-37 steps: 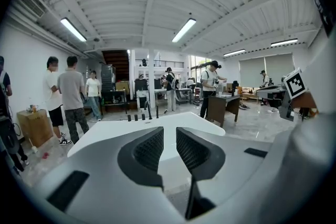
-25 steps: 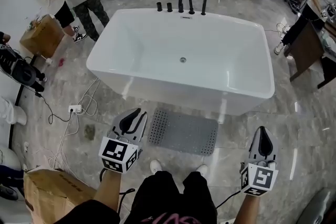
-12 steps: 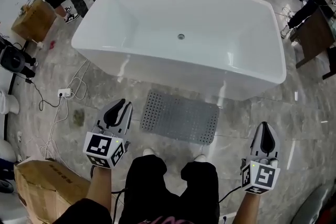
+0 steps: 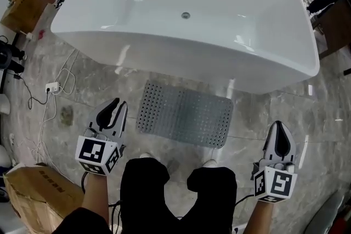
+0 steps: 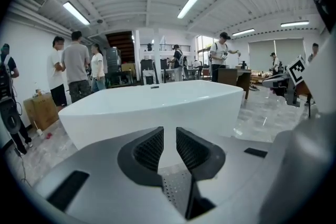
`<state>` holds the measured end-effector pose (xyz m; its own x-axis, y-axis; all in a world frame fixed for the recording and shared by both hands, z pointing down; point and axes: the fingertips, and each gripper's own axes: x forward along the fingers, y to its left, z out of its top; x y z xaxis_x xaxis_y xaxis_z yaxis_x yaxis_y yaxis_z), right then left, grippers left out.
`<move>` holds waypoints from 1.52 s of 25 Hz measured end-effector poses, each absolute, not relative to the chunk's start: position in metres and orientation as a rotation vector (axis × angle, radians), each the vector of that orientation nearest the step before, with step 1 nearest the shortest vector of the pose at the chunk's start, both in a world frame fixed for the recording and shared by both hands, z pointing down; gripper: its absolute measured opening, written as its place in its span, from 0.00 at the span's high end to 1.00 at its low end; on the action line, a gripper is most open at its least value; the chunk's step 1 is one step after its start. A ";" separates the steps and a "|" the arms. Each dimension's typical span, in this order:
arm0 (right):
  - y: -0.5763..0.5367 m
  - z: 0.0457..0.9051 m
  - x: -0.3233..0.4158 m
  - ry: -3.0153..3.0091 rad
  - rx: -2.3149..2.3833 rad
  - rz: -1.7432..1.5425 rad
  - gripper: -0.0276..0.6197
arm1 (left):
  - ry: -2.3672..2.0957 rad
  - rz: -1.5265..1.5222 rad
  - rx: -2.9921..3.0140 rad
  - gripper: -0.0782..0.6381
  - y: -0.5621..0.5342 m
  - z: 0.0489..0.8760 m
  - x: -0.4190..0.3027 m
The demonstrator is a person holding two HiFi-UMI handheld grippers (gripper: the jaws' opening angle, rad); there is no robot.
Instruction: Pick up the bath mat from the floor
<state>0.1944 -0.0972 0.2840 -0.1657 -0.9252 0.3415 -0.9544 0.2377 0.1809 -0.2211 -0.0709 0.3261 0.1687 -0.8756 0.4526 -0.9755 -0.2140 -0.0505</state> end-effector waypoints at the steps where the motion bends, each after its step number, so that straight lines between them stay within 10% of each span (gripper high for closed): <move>1: -0.103 0.294 0.194 -2.145 1.725 0.101 0.93 | -1.788 0.579 2.197 0.78 -0.075 0.339 -0.222; 38: -0.135 0.632 0.214 -2.177 1.660 0.064 0.93 | -1.761 0.673 2.345 0.78 -0.123 0.662 -0.213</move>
<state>0.2142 -0.1350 0.6322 -0.2143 -0.9158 0.3396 -0.9342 0.2936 0.2024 -0.2134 -0.1234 0.6619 0.2186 -0.8787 0.4244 -0.9378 -0.3093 -0.1575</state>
